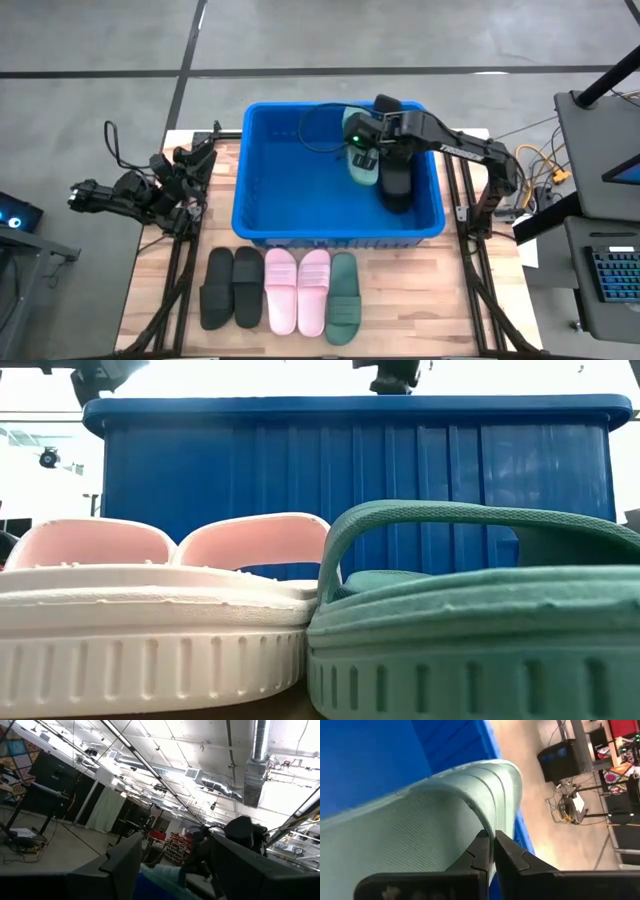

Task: Pick and place slides into bin
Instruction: Put the green slide into the bin

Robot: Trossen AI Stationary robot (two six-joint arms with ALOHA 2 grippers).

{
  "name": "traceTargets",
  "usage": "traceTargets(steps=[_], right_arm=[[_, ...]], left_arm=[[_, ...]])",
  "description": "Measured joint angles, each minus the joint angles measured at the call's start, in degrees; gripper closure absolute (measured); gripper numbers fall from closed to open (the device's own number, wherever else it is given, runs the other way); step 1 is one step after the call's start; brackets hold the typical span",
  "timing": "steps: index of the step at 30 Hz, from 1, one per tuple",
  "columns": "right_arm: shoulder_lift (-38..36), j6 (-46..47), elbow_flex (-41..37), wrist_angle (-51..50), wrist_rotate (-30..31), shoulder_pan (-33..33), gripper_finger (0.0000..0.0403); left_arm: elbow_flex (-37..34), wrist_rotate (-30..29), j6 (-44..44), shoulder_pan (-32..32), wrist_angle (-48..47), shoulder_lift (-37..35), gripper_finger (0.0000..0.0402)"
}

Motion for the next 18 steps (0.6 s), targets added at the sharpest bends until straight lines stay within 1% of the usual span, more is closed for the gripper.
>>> traceTargets(steps=[6, 11, 18], right_arm=[[0.0, -0.9, -6.3, 3.4, 0.1, -0.5, 0.0394], [0.0, -0.9, -11.0, 8.5, 0.0, -0.4, 0.0394], [1.3, 0.3, -14.8, 9.5, -0.1, -0.3, 0.0394]], left_arm=[[0.0, -0.3, 0.0, 0.0, 0.0, 0.1, 0.0185], [0.0, -0.3, 0.0, 0.0, 0.0, 0.0, 0.0185], [0.0, -0.5, -0.1, 0.0, 0.0, 0.0, 0.0185]])
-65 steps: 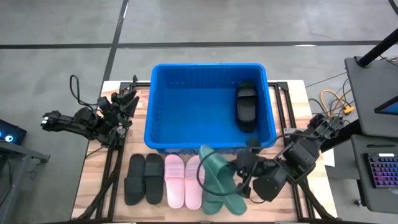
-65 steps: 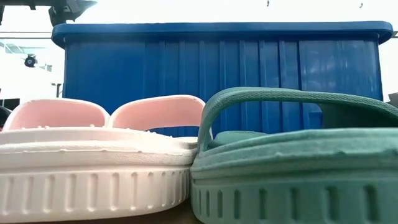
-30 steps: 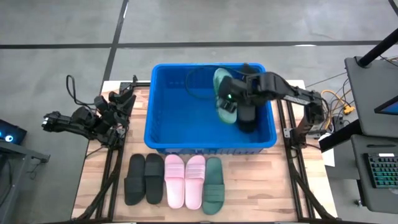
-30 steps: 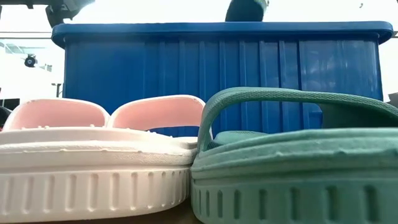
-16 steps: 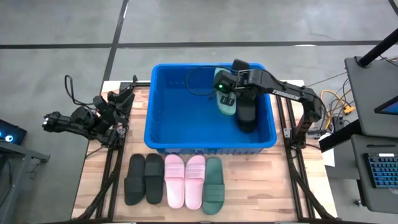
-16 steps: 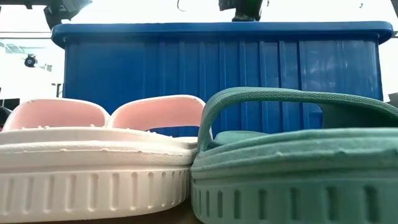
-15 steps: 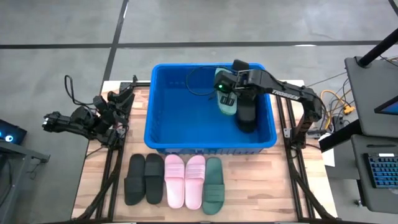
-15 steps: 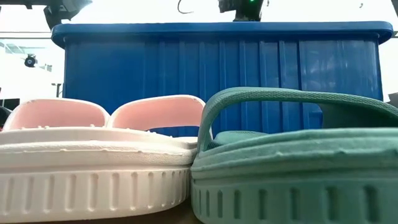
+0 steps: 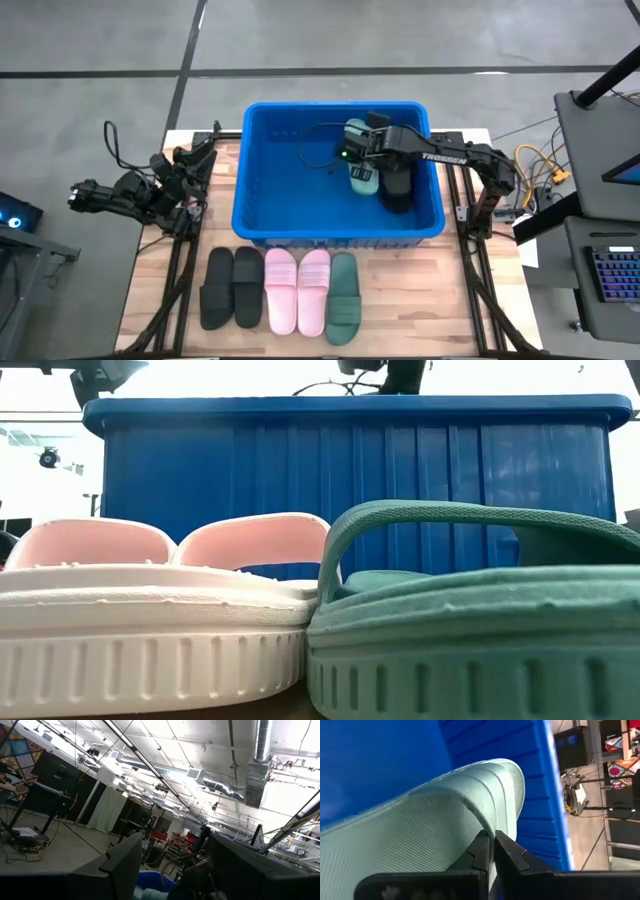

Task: Pick and place slides into bin
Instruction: Put the green slide into the bin

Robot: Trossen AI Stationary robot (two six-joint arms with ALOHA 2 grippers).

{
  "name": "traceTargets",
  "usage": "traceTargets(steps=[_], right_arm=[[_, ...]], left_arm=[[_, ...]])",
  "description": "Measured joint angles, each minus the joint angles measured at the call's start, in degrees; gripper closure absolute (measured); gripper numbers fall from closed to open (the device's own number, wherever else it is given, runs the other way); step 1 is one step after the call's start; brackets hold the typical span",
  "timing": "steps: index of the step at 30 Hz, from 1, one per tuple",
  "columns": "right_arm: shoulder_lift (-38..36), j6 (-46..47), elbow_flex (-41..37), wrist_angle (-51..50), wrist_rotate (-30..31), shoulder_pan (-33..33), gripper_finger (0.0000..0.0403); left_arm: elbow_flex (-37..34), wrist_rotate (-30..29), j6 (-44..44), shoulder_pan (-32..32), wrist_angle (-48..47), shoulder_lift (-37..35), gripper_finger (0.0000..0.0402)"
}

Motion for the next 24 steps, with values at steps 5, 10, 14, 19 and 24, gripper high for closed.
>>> traceTargets(steps=[5, 10, 14, 19, 24], right_arm=[[1.5, -0.4, -1.7, 3.7, 0.0, 0.1, 0.0394], [4.4, -2.0, -2.2, 3.9, 0.2, -0.7, 0.0394], [6.5, -3.0, -2.8, 4.0, 0.5, -1.4, 0.0394], [8.5, -3.5, -3.6, 5.6, 0.6, -2.6, 0.0394], [9.7, -5.6, -4.6, 5.6, 0.6, -3.8, 0.0394]], left_arm=[[0.0, -0.1, 0.0, 0.0, 0.1, 0.0, 0.0185], [0.0, -0.2, 0.0, 0.0, 0.1, 0.0, 0.0185], [0.0, -0.2, 0.0, 0.0, 0.1, -0.4, 0.0185], [0.0, -0.2, -0.1, 0.0, 0.2, -0.7, 0.0185], [0.0, -0.2, -0.1, 0.0, 0.1, -1.1, 0.0185]])
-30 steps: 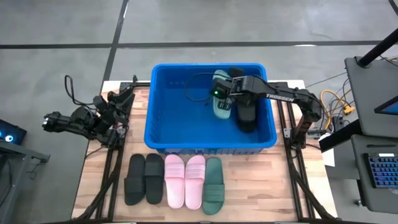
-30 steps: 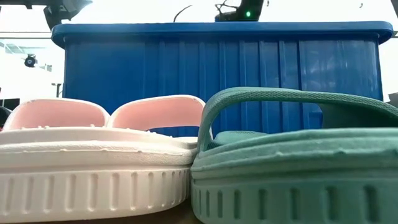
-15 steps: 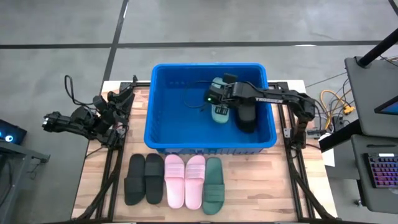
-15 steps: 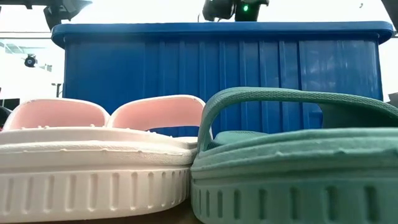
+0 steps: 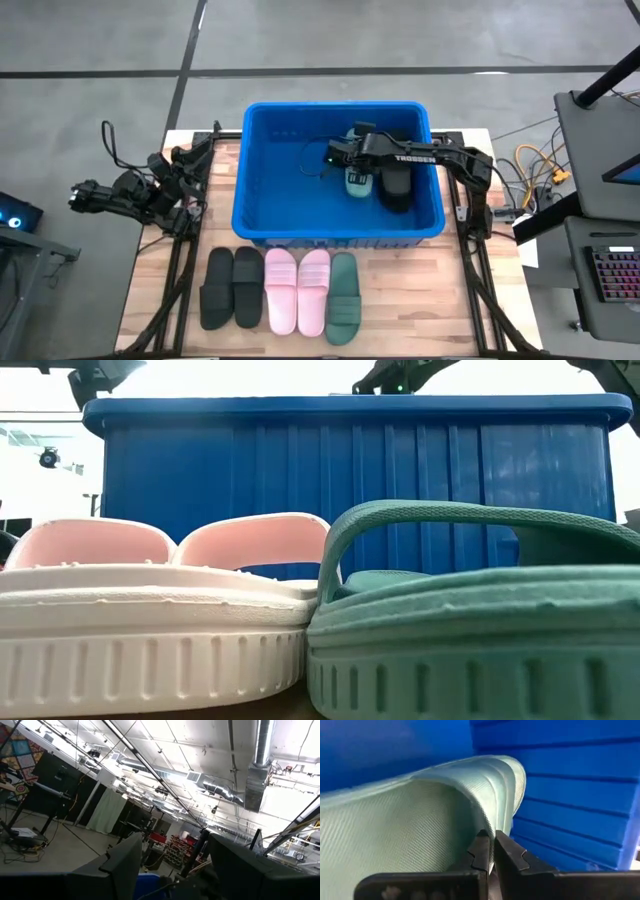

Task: Pick and place slides into bin
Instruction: Put the green slide into the bin

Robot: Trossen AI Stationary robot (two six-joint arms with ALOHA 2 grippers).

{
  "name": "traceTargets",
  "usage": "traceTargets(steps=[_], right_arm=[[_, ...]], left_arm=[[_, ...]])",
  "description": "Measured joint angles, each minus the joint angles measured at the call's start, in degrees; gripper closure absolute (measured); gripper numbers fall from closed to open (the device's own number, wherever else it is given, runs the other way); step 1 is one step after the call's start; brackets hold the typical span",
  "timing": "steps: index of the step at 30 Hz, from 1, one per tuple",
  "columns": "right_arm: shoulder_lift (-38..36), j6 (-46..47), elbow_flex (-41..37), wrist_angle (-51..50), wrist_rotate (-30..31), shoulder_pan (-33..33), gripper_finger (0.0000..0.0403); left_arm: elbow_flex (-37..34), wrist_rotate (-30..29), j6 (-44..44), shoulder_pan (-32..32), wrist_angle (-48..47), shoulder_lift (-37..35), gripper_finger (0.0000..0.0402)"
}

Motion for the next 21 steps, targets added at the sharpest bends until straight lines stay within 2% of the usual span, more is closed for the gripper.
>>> traceTargets(steps=[21], right_arm=[[0.1, -10.3, -1.9, 3.9, -2.4, -4.8, 0.0394]], left_arm=[[0.0, 0.0, 0.2, 0.0, -0.5, -0.4, 0.0185]])
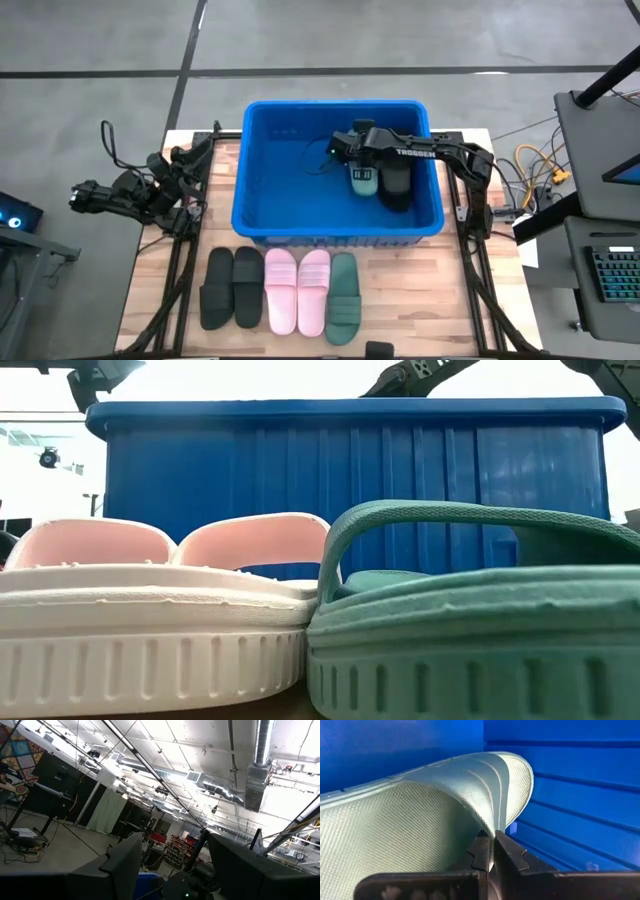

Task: Pick and place slides into bin
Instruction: Put the green slide into the bin

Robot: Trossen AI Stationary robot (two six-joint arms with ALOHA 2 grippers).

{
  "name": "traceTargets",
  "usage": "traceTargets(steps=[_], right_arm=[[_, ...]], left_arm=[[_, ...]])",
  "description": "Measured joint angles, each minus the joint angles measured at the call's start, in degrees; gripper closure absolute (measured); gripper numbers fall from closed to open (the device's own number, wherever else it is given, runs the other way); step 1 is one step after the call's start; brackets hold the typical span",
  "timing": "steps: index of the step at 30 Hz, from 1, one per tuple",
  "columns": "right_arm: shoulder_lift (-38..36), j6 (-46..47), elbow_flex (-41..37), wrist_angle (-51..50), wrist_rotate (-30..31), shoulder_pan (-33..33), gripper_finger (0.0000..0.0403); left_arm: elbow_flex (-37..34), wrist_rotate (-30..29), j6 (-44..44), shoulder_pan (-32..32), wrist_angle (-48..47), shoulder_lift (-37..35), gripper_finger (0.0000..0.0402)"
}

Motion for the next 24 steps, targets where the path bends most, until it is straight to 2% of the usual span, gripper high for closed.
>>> traceTargets(steps=[5, 9, 24], right_arm=[[0.0, -0.1, -0.1, 0.5, 0.0, -0.1, 0.0394], [0.1, -0.2, -1.6, 2.5, -2.5, -0.2, 0.0394], [0.2, 1.1, -6.5, 5.2, -1.4, -0.3, 0.0394]], left_arm=[[0.0, 0.0, 0.0, 0.0, -0.1, 0.0, 0.0185], [0.0, 0.4, 0.1, 0.0, -2.1, 0.0, 0.0185], [0.0, 0.5, -0.2, 0.0, -2.4, -0.1, 0.0185]])
